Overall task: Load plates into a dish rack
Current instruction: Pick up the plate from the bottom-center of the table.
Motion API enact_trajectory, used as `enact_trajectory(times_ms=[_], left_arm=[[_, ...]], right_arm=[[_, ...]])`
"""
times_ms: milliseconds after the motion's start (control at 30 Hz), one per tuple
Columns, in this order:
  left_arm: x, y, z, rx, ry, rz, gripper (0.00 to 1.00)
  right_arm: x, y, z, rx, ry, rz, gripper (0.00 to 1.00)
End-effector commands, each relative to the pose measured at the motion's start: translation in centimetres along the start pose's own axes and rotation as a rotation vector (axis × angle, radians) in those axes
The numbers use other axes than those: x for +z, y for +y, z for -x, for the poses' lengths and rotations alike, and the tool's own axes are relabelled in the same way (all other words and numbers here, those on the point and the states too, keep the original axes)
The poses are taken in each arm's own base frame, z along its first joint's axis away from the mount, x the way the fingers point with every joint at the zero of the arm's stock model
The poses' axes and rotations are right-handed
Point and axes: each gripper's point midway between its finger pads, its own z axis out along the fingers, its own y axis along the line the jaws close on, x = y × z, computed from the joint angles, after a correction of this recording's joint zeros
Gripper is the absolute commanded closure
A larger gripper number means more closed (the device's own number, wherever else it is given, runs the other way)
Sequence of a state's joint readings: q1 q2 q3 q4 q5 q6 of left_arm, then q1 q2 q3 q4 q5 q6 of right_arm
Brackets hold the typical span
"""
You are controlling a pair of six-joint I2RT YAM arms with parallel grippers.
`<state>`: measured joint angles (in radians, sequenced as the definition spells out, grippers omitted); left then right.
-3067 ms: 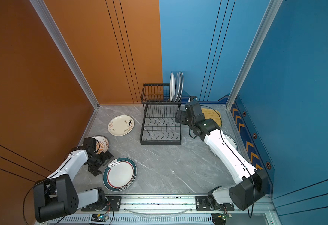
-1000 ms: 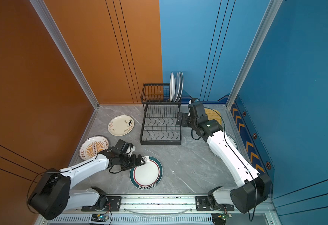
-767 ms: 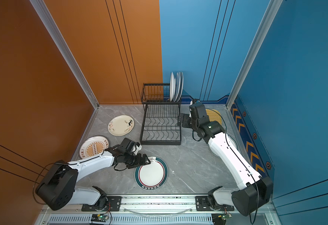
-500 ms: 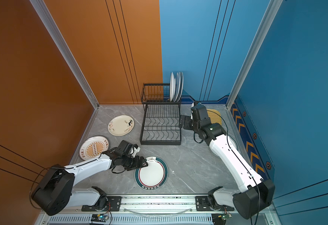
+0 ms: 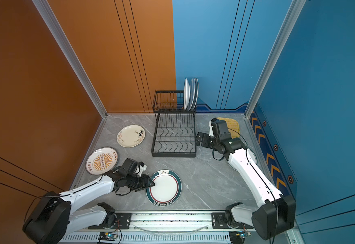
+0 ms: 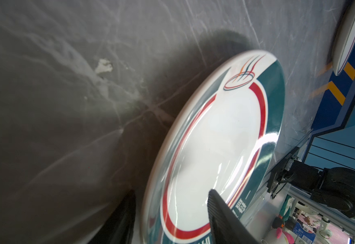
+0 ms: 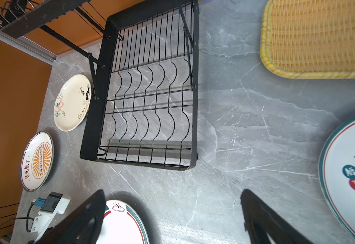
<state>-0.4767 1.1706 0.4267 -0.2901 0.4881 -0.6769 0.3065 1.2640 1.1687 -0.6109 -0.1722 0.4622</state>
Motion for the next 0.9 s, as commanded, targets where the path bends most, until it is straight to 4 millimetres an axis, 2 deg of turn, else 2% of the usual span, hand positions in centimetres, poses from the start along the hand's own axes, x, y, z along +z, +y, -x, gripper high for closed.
enact_trajectory(times_ms=[0, 300, 567, 733, 867], left_arm=[[0.5, 0.8, -1.1, -0.032, 0.036, -0.007, 0.51], [1.3, 1.2, -0.9, -0.037, 0.033, -0.024, 0.76], [1.4, 0.5, 0.2, -0.028, 0.009, -0.063, 0.99], [0.8, -1.4, 1.4, 0.003, -0.007, -0.120, 1.00], [-0.2, -4.1, 3.0, 0.049, -0.023, -0.193, 1.00]], right_arm=[[-0.4, 0.3, -0.4, 0.022, 0.012, 0.046, 0.00], [0.3, 0.2, -0.6, 0.017, 0.028, 0.054, 0.00], [0.9, -0.2, -0.9, 0.028, 0.033, 0.055, 0.00], [1.5, -0.2, -1.4, 0.038, 0.048, 0.069, 0.00], [2.3, 0.3, -2.0, 0.053, 0.085, 0.105, 0.00]])
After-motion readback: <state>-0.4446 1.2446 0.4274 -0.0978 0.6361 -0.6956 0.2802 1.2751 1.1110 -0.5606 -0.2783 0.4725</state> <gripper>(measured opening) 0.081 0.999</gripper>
